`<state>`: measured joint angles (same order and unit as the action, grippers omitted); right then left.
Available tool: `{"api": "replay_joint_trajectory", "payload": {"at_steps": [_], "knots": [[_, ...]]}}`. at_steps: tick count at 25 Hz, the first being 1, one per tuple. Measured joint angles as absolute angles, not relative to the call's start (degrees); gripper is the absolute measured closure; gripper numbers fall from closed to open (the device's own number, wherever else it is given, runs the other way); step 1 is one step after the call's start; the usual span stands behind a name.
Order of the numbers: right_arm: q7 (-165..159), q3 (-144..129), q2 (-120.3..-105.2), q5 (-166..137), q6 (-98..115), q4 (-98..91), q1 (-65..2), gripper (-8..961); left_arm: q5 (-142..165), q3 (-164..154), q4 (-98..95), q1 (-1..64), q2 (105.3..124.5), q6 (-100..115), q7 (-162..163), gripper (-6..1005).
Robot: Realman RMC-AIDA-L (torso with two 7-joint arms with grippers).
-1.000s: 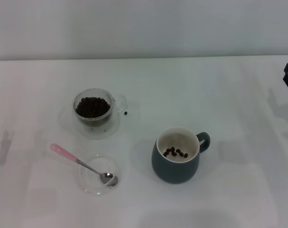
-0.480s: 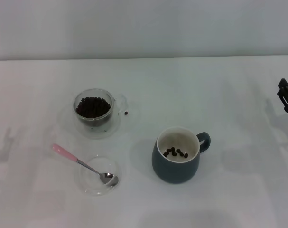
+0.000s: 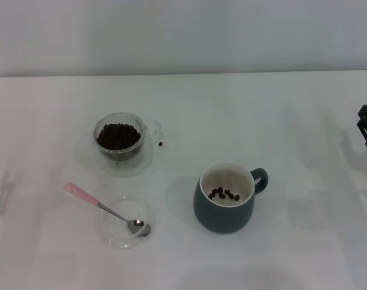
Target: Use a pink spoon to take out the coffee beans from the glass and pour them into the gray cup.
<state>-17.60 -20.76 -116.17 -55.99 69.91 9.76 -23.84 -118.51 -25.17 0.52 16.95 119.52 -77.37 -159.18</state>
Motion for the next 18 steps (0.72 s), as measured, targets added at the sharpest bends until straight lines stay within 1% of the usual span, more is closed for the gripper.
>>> {"api": "replay_joint_trajectory", "payload": {"at_steps": [18], "knots": [[-17.0, -20.6, -115.82, -56.0, 69.6, 7.2, -23.4, 298, -121.2, -21.7, 5.5, 18.6, 119.63, -78.2, -154.9, 331]]}}
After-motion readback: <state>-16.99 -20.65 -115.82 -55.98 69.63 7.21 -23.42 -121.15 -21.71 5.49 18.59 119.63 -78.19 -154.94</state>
